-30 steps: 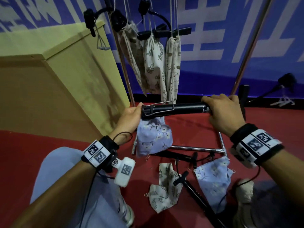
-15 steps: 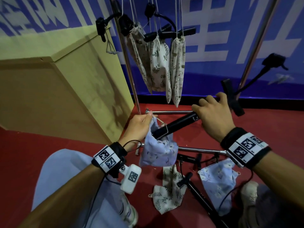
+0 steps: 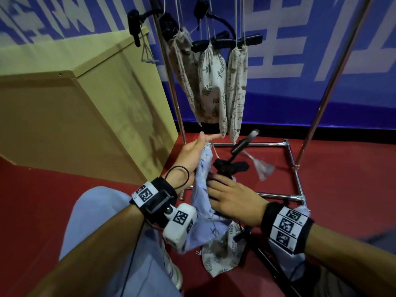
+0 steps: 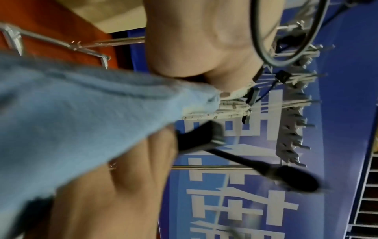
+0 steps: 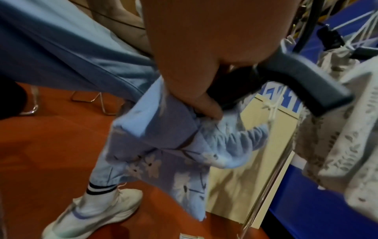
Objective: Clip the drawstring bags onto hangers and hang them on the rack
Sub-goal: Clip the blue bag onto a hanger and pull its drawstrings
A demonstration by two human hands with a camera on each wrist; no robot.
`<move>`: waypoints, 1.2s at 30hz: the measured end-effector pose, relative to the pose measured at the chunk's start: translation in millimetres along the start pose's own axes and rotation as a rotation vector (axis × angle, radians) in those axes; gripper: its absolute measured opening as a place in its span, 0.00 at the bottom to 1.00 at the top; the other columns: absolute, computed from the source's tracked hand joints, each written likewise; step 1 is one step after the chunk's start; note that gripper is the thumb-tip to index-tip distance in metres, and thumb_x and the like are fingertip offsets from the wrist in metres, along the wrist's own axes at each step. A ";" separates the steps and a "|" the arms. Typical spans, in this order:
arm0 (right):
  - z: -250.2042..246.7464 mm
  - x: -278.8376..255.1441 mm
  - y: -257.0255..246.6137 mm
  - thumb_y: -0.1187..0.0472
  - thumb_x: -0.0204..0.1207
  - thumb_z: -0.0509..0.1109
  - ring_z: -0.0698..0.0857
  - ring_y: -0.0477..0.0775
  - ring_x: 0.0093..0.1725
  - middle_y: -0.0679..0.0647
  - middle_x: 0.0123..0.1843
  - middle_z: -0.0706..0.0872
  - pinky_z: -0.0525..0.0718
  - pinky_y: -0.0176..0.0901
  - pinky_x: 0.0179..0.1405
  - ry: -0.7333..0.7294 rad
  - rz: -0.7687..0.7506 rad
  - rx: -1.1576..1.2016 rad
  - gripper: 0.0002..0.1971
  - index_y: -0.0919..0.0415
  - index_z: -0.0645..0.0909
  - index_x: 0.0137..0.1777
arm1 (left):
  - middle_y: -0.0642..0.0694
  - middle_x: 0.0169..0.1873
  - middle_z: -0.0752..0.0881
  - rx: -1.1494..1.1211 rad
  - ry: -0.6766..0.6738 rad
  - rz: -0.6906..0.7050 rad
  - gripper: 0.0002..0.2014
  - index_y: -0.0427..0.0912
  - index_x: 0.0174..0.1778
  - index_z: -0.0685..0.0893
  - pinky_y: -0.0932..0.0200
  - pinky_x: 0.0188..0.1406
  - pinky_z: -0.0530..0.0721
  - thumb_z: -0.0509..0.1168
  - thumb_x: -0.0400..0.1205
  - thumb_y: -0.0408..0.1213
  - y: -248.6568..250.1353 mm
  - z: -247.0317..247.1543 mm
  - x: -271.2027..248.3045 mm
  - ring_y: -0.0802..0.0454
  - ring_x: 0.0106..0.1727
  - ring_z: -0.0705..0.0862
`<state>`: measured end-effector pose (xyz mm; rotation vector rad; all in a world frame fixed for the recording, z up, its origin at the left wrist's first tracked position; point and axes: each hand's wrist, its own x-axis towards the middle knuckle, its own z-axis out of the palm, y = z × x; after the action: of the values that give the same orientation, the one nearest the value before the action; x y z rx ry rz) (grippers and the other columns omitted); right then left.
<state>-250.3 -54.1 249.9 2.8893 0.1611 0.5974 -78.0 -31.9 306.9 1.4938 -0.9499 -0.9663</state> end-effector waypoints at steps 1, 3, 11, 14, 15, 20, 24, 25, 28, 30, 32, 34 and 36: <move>0.7 -2.0 1.9 0.66 0.78 0.71 0.78 0.62 0.58 0.56 0.53 0.82 0.79 0.54 0.68 -0.050 0.002 0.096 0.03 0.60 0.82 0.49 | 0.54 0.52 0.90 0.019 -0.007 0.003 0.24 0.50 0.67 0.88 0.69 0.58 0.78 0.50 0.91 0.55 0.6 -1.4 -0.4 0.64 0.52 0.87; 2.1 -7.4 6.9 0.70 0.70 0.71 0.77 0.59 0.58 0.54 0.56 0.80 0.82 0.51 0.53 -0.171 0.113 0.291 0.14 0.57 0.79 0.53 | 0.57 0.55 0.85 0.002 -0.026 -0.013 0.24 0.53 0.65 0.90 0.61 0.69 0.74 0.50 0.91 0.57 4.2 -1.1 -1.5 0.57 0.58 0.85; 15.7 -24.0 21.9 0.73 0.73 0.65 0.84 0.53 0.48 0.51 0.48 0.85 0.78 0.41 0.50 0.071 0.928 0.659 0.13 0.56 0.86 0.48 | 0.48 0.56 0.92 -0.013 -0.017 0.052 0.25 0.54 0.60 0.92 0.43 0.81 0.71 0.52 0.89 0.61 11.9 2.4 -1.2 0.54 0.69 0.84; 21.7 -23.0 10.3 0.71 0.74 0.67 0.83 0.46 0.37 0.48 0.40 0.85 0.74 0.30 0.37 0.163 1.208 0.782 0.11 0.54 0.84 0.39 | 0.53 0.55 0.91 0.027 -0.039 0.048 0.24 0.56 0.58 0.93 0.48 0.82 0.70 0.52 0.89 0.60 9.8 6.7 -3.1 0.62 0.68 0.83; 22.6 -22.1 4.0 0.69 0.75 0.67 0.81 0.44 0.32 0.48 0.35 0.85 0.73 0.29 0.32 0.222 1.258 0.812 0.09 0.54 0.83 0.38 | 0.55 0.55 0.90 0.056 -0.050 0.051 0.24 0.58 0.58 0.92 0.48 0.82 0.69 0.52 0.89 0.61 9.2 7.5 -3.2 0.62 0.69 0.82; 22.0 -17.5 -21.6 0.59 0.77 0.65 0.79 0.49 0.23 0.61 0.31 0.90 0.79 0.46 0.25 0.014 1.363 1.113 0.12 0.64 0.84 0.36 | 0.51 0.49 0.91 0.097 -0.071 0.076 0.23 0.58 0.57 0.93 0.54 0.78 0.73 0.52 0.89 0.60 8.3 7.8 -4.7 0.61 0.61 0.84; 21.4 -18.7 -30.4 0.40 0.85 0.52 0.89 0.61 0.38 0.70 0.50 0.92 0.88 0.45 0.32 -0.270 1.753 1.785 0.31 0.68 0.82 0.56 | 0.49 0.54 0.92 0.130 -0.108 0.116 0.23 0.58 0.56 0.93 0.46 0.84 0.65 0.52 0.90 0.58 7.8 9.2 -9.2 0.56 0.70 0.82; 25.2 -21.2 -29.3 0.35 0.84 0.50 0.90 0.63 0.42 0.69 0.53 0.91 0.90 0.50 0.37 -0.139 1.862 1.906 0.35 0.68 0.82 0.60 | 0.51 0.55 0.92 0.145 -0.136 0.126 0.23 0.59 0.57 0.93 0.48 0.84 0.65 0.52 0.90 0.59 6.8 10.1 -9.6 0.56 0.69 0.83; 36.1 -26.5 -15.6 0.31 0.82 0.52 0.91 0.67 0.54 0.65 0.57 0.91 0.91 0.65 0.52 0.278 1.938 1.901 0.35 0.60 0.86 0.62 | 0.46 0.47 0.79 0.244 -0.298 0.141 0.25 0.64 0.62 0.89 0.57 0.77 0.68 0.50 0.87 0.67 4.3 14.0 -12.1 0.49 0.51 0.77; 34.7 -25.5 -2.8 0.31 0.80 0.58 0.90 0.64 0.59 0.59 0.61 0.90 0.91 0.63 0.52 0.413 1.838 1.913 0.30 0.53 0.85 0.65 | 0.49 0.33 0.76 0.261 -0.437 0.130 0.23 0.64 0.67 0.86 0.52 0.71 0.67 0.51 0.88 0.65 6.1 17.1 -17.8 0.43 0.39 0.76; 32.0 -25.0 7.8 0.32 0.76 0.66 0.88 0.56 0.59 0.51 0.62 0.87 0.91 0.52 0.43 0.345 1.733 1.934 0.27 0.49 0.84 0.65 | 0.43 0.41 0.83 0.269 -0.563 0.144 0.21 0.60 0.72 0.84 0.50 0.80 0.65 0.53 0.90 0.59 8.3 20.2 -21.8 0.39 0.57 0.88; 31.2 -26.4 13.3 0.35 0.75 0.71 0.84 0.48 0.41 0.52 0.49 0.84 0.81 0.40 0.31 0.140 1.647 1.949 0.24 0.55 0.83 0.56 | 0.42 0.59 0.88 0.306 -0.647 0.170 0.20 0.51 0.73 0.84 0.53 0.80 0.68 0.54 0.92 0.50 14.3 22.5 -28.1 0.49 0.72 0.82; 35.0 -29.2 12.2 0.39 0.77 0.73 0.75 0.46 0.25 0.52 0.34 0.79 0.70 0.37 0.23 -0.012 1.591 1.955 0.19 0.56 0.80 0.46 | 0.57 0.53 0.90 0.336 -0.706 0.171 0.18 0.41 0.72 0.85 0.64 0.68 0.72 0.56 0.92 0.40 20.1 23.7 -33.2 0.63 0.63 0.84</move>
<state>-262.0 -75.8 209.6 3.4431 -3.6185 0.6301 -113.2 -11.3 327.1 1.3157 -1.7880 -1.2811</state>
